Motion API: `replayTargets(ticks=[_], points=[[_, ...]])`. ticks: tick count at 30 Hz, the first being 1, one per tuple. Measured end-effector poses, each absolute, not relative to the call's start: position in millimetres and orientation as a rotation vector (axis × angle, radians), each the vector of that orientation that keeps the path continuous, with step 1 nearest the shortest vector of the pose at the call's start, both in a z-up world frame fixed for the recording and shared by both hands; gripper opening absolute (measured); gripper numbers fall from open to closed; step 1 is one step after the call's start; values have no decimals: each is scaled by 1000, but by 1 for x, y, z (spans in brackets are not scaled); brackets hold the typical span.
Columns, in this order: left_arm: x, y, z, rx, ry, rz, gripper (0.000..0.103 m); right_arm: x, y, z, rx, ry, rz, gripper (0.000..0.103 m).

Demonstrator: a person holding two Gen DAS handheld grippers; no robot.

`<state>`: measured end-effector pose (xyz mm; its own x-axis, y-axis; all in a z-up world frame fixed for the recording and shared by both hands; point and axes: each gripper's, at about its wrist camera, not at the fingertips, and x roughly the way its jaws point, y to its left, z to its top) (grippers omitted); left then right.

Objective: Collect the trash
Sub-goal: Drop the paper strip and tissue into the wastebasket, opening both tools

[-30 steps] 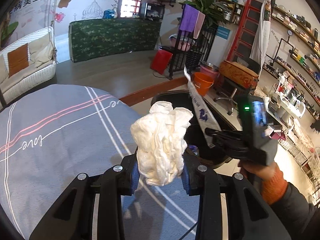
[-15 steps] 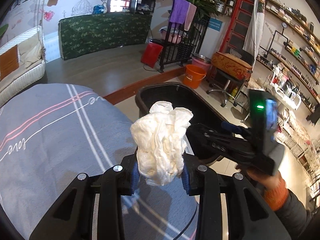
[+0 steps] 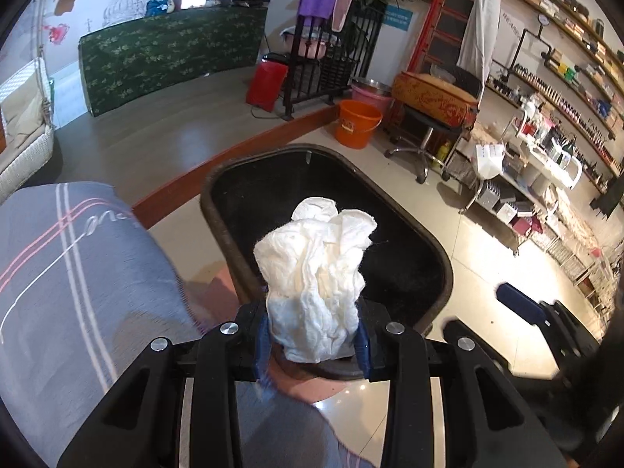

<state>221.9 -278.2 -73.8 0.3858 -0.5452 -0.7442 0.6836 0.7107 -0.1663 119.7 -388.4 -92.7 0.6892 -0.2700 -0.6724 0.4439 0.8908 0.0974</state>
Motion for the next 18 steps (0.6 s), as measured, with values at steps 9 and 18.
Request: replayTargets(ticks=[9,18], points=[[232,-304,-86,216,917,-788,36,97,-398,-100,269,711,-449,81],[239,-312,-86,227,918,-783,73,87,-403,-103,278,714,-465,82]])
